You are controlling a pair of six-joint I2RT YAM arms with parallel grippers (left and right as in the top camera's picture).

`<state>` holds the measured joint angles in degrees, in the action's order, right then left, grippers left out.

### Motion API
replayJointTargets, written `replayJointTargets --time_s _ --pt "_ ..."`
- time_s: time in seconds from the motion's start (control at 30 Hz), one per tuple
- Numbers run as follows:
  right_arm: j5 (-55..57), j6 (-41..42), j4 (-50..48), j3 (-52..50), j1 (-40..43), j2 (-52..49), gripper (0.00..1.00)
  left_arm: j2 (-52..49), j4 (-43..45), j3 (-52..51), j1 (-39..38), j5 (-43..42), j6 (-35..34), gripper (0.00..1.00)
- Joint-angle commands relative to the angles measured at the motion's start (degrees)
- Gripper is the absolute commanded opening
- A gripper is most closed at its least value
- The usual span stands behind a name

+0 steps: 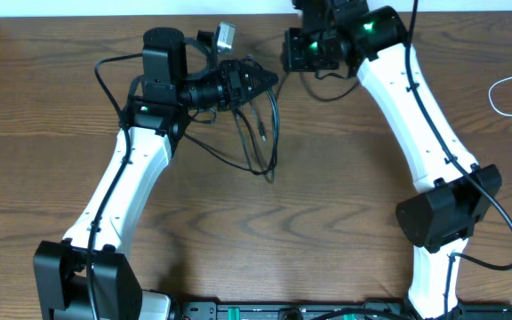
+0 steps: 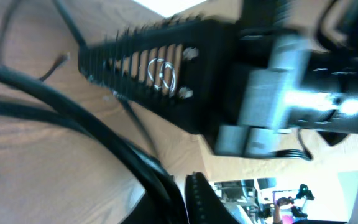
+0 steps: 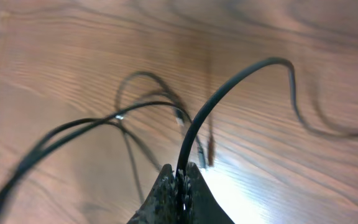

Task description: Untangle cables

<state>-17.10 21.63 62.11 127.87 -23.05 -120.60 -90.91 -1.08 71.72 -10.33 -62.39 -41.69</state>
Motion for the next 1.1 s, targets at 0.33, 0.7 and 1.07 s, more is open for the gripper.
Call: replayJointTargets --time_s 0.33,0.7,1.07 --pt "-1.0 -13.2 8.7 0.2 4.7 -1.1 0.01 0.3 0.7 1.2 0.3 6.9 2.5 0.51" --pt "-4.3 -14.2 7.7 0.2 4.6 -1.1 0.01 -0.5 -13.9 1.2 -4.4 24.3 7.3 0.71" --pt "-4.3 -14.2 7.7 0.2 4.6 -1.1 0.01 -4.0 -11.9 1.2 -11.4 35.9 7.1 0.72"
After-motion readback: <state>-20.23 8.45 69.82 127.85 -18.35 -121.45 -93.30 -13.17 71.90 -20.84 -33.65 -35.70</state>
